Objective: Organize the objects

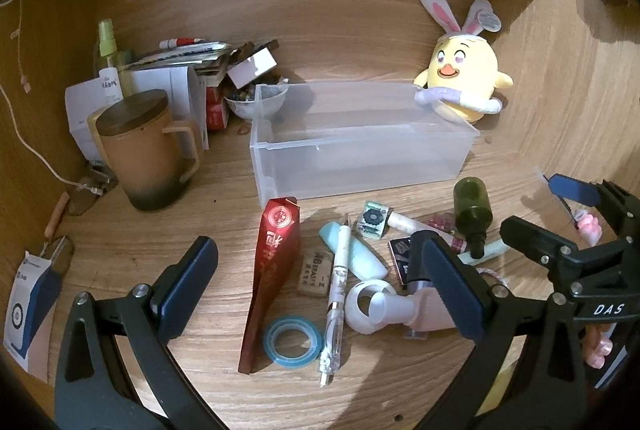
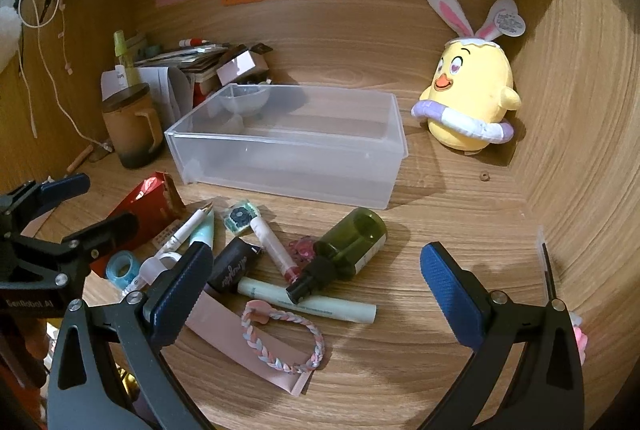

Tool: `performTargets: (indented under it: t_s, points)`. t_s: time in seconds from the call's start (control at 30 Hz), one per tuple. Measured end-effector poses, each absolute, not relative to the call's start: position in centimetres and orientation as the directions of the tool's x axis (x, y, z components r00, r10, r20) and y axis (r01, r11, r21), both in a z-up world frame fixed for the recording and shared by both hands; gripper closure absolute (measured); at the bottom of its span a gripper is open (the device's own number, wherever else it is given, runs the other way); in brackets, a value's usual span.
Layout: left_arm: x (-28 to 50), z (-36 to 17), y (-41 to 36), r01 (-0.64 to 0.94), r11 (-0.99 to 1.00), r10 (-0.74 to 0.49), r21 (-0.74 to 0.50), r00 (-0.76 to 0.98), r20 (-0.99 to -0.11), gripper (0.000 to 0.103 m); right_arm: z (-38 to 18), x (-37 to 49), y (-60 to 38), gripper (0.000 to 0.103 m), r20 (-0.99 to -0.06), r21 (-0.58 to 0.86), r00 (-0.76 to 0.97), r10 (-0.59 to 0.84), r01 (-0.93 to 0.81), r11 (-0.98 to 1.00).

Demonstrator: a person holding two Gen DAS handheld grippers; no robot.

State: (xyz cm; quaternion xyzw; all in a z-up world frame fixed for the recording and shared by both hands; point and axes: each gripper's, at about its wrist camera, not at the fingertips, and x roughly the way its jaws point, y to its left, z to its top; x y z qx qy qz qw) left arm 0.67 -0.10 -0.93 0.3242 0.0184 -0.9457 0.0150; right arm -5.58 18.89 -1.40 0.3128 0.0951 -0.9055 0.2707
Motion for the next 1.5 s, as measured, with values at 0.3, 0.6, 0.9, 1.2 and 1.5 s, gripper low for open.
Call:
performTargets:
  t_s: [0.3,0.6,0.9,1.2,1.5]
  points:
    - [0.7,-0.8,-0.1,0.03,-0.999,-0.003,-0.033,-0.791,-0.612,0.0,-1.3,-5.6,19.0,0.0,-0.619,0.001,-0.656,-0.432,0.55,-0.835]
    - [0.7,-0.8,-0.4,0.033,-0.998,0.006,-0.052,-0.788,-0.616,0.0,-1.3,-5.8,19.2,0.0,-0.621,0.025,-0.646,-0.444,0.55,-0.835]
    - [0.5,-0.9,-0.6,0.035,-0.997,0.011,-0.062,-0.786,-0.619,0.0,-1.1,-5.8,19.2,0.0,-0.618,0.03,-0.645,-0.45,0.553,-0.833]
    - [0.5,-1.1,-1.2,0.039,-0.996,0.021,-0.082,-0.781,-0.624,0.0,-1.1,-5.8,18.8,0.0,-0.62,0.027,-0.639,-0.454,0.561,-0.827]
    - [0.5,-1.6,-1.9,0.038,-0.994,0.032,-0.101,-0.787,-0.616,0.0,-1.8,-6.1,18.2,0.0,-0.637,0.041,-0.61,-0.472,0.584,-0.811]
